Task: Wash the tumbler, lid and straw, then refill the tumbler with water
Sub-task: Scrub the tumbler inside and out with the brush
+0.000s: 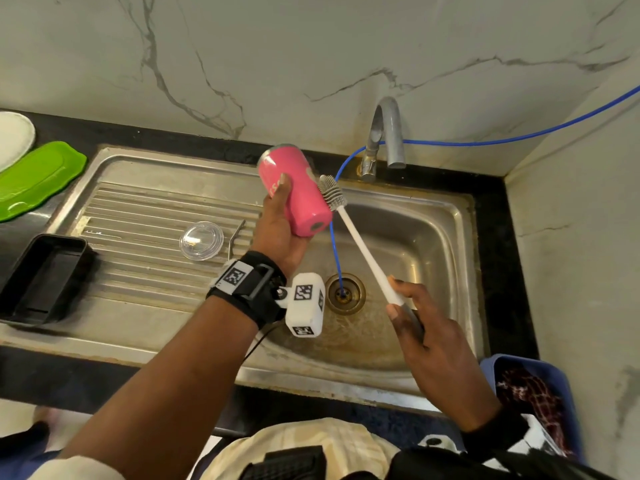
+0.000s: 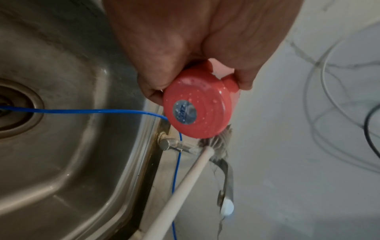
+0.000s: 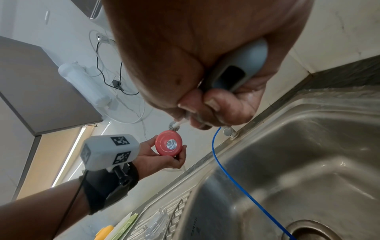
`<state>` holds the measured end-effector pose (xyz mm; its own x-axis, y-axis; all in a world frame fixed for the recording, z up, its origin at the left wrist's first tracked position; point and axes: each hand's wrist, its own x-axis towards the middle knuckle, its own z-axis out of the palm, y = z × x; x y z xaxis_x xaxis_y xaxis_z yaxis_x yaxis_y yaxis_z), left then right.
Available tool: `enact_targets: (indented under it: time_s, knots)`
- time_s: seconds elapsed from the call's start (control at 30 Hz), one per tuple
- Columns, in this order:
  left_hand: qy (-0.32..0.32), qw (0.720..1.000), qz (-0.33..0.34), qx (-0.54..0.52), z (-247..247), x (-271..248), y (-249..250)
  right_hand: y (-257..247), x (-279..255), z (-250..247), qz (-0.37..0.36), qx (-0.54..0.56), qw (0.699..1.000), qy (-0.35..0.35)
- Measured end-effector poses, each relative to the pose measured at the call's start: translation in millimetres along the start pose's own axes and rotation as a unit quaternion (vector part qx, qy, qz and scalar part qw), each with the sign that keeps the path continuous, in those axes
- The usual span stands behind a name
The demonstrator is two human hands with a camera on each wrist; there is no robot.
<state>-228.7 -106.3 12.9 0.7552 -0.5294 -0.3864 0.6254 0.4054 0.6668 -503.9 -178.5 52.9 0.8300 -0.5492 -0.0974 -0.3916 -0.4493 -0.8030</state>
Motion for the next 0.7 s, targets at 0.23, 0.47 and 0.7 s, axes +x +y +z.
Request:
enact_targets:
  time_s: [0.23, 0.47, 0.7]
  knots:
    - [-0.007, 1.000, -0.017, 0.008, 5, -2, 0, -7, 7, 0, -0.007, 0.010, 1.000, 0.008]
    - [0.036, 0.999, 0.016, -0.003, -2, 6, 7, -4, -4, -4, -0.008, -0.004, 1.000, -0.017]
    - [0.024, 0.999, 0.009, 0.035, 1, -1, -5, -10, 4, -5, -0.020, -0.019, 1.000, -0.016]
